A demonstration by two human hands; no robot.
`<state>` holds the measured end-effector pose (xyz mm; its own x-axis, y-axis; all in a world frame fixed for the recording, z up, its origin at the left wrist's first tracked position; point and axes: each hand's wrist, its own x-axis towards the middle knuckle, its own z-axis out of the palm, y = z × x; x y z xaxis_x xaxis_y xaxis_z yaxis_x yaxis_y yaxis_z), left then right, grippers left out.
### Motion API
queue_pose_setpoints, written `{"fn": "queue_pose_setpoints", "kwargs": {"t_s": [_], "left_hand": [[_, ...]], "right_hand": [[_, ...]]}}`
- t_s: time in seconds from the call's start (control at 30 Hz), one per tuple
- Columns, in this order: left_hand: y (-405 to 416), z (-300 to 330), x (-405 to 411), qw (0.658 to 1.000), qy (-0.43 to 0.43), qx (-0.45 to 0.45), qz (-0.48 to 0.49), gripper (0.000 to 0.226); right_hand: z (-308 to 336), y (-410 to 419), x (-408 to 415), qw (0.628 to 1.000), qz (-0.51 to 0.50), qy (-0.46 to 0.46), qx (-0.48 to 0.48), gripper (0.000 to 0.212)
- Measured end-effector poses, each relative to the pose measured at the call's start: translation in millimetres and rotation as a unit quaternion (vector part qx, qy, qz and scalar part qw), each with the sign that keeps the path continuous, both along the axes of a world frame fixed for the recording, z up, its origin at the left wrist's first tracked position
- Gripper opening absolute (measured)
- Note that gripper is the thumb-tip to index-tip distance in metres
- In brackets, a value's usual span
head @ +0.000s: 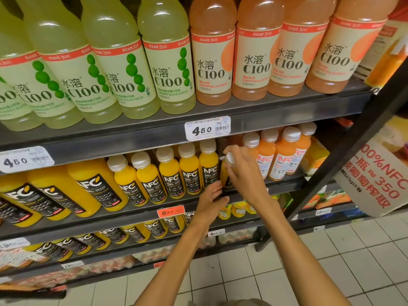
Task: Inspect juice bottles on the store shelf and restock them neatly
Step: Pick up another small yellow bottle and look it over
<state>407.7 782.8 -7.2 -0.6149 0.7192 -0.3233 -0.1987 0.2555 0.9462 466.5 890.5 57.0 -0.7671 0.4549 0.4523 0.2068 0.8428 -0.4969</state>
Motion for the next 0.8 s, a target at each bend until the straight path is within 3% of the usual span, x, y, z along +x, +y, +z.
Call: {"fn": "queue_pose_setpoints", "kwargs": {"t_s": [0.1,0.23,0.47,0.53,0.63,0.67,0.73,0.8], "left_hand": [[-2.6,-0.2,8.4,0.998,0.054,-0.009,-0.018,0.068],[-6.1,1.0,20.1,0.992,0.122,-0.023,-0.031,0.067],[-28.9,29.4,47.1,0.992,0.061,0.01,-0.109,0.042],[-37.7,37.5,55.2,0.991,0.047,0.02,-0.124,0.042],[-45.2,44.5,68.2,0.992,-0.025,0.036,-0.119,0.068],[-47.0,45.9,70.5,0.991,-0.06,0.041,-0.114,0.078],[-50.7,49.4,73.6,0.986,-0.097,0.07,-0.114,0.074],[-52.4,53.3,76.7,0.984,-0.104,0.1,-0.105,0.059]], "right_hand": [[3.2,2.8,13.7,0.999,0.002,0.015,-0.045,0.027],[16.5,0.7,33.6,0.98,-0.013,0.116,-0.16,0.028],[40.2,6.7,49.3,0.927,0.027,0.21,-0.31,0.022],[39.7,13.2,52.7,0.875,0.065,0.203,-0.434,0.021],[32.4,15.9,56.3,0.686,0.19,0.192,-0.676,0.038],[29.4,15.1,55.9,0.646,0.21,0.185,-0.711,0.043],[24.3,13.2,53.5,0.633,0.213,0.186,-0.721,0.042],[21.0,11.5,52.1,0.658,0.198,0.198,-0.699,0.037]]}}
